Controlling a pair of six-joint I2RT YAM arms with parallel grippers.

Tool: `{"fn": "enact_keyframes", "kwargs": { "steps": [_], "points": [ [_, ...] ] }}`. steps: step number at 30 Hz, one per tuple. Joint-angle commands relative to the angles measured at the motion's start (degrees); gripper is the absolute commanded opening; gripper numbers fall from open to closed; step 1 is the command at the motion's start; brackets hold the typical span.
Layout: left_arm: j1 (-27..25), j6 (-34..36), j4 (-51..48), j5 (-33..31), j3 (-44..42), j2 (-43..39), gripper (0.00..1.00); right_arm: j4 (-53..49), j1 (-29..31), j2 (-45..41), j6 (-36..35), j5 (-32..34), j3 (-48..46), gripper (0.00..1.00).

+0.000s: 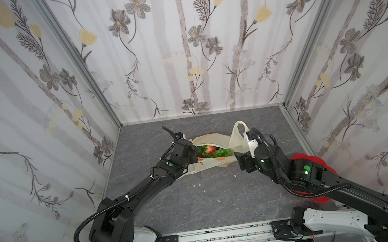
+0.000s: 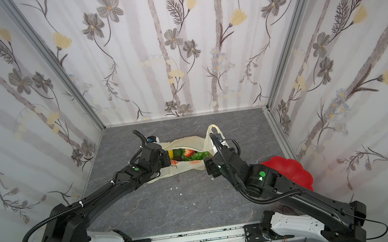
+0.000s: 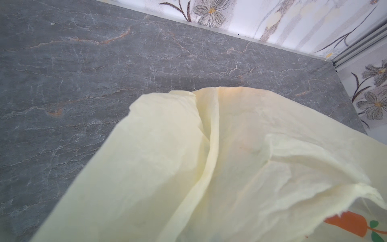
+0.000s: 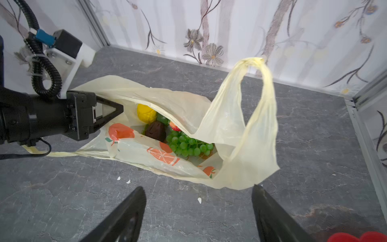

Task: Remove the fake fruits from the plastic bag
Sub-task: 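Hold the bag edge with the left gripper while the right gripper pulls the bag open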

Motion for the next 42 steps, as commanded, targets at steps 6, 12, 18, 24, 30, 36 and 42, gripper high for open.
{"fn": "enact_keyframes", "kwargs": {
  "steps": [6, 12, 18, 24, 30, 36, 42],
  "points": [
    [-0.07, 0.57, 1.53, -0.7, -0.85, -0.36, 0.0, 3.64, -2.19, 14.91, -2.46, 2.09, 3.47, 0.81],
    [-0.02, 1.21, 1.77, -0.97, -1.53, -0.69, 0.0, 0.45, -5.1, 28.38, -5.13, 7.32, 8.31, 0.84],
    [-0.03, 1.4, 2.16, -0.55, -2.18, -1.05, 0.0, -1.09, -6.69, 37.66, -6.49, 11.56, 12.49, 0.88],
    [0.04, 2.42, 2.51, 0.27, -3.19, -2.3, 0.0, 0.11, -12.19, 41.83, -5.27, 14.39, 16.11, 0.94],
    [-0.01, 2.66, 6.07, 0.5, -7.44, -5.9, 0.0, 2.85, -17.09, 45.95, -5.86, 9.64, 20.76, 0.89],
    [0.17, 3.77, 7.77, -0.08, -11.06, -7.76, 0.0, 3.49, -20.57, 48.62, -5.58, 4.94, 23.83, 0.63],
    [4.65, 3.87, 9.66, 1.6, -15.29, -13.0, 0.0, 10.78, -25.48, 39.67, -5.09, -7.95, 16.42, 0.23]
  ]
}}
